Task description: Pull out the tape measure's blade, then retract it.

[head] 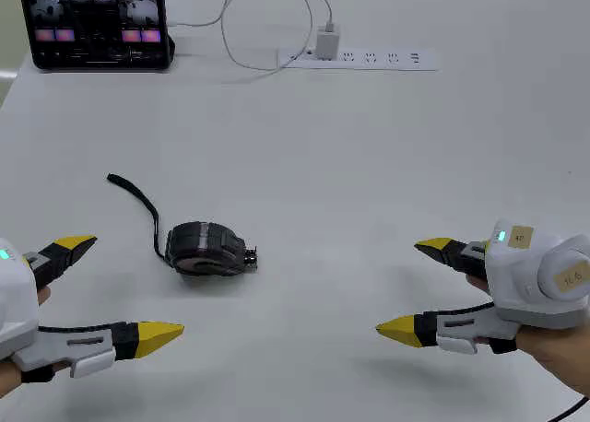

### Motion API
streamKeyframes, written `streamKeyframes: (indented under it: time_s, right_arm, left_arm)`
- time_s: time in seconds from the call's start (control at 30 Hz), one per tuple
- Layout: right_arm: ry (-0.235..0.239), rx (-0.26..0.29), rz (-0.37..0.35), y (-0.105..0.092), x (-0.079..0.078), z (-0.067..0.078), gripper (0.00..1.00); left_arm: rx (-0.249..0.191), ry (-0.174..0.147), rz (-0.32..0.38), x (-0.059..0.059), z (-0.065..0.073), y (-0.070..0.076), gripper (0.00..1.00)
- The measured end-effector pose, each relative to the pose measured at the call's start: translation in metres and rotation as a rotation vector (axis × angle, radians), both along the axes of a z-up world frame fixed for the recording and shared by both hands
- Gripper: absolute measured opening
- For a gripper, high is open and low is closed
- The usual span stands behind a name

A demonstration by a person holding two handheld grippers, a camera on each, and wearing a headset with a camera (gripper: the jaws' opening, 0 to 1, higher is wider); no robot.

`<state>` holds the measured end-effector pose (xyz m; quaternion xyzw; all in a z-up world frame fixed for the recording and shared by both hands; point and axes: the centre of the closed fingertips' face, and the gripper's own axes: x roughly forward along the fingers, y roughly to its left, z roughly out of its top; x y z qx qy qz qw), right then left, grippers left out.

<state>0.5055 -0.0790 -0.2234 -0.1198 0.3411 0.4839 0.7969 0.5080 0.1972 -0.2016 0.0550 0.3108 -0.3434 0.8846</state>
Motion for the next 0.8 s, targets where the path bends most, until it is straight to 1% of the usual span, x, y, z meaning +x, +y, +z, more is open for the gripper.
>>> streamKeyframes:
  time_s: [0.37, 0.53, 0.57, 0.7, 0.73, 0.8]
  right_arm:
    - [-0.002, -0.002, 0.002, 0.0005, 0.0005, -0.0001, 0.75]
    - [-0.003, -0.004, -0.001, 0.0001, 0.0004, 0.0, 0.75]
    - [-0.003, -0.004, -0.001, 0.0, 0.0002, 0.0, 0.75]
    - [-0.003, -0.006, -0.002, -0.0006, -0.0007, 0.0005, 0.75]
    - [-0.002, -0.005, -0.002, -0.0008, -0.0009, 0.0007, 0.75]
    - [0.001, 0.0, -0.002, -0.0006, -0.0013, 0.0017, 0.74]
  left_arm:
    - [-0.001, -0.001, 0.003, 0.0005, 0.0006, 0.0012, 0.99]
    - [0.004, 0.008, 0.002, -0.0003, -0.0011, 0.0015, 0.98]
    - [0.002, 0.004, 0.003, 0.0002, -0.0008, 0.0015, 0.99]
    - [-0.002, 0.006, 0.0, 0.0004, -0.0003, -0.0001, 0.98]
    - [-0.01, 0.006, -0.003, 0.0003, 0.0013, -0.0018, 0.97]
    - [-0.013, 0.003, -0.006, 0.0007, 0.0028, -0.0029, 0.96]
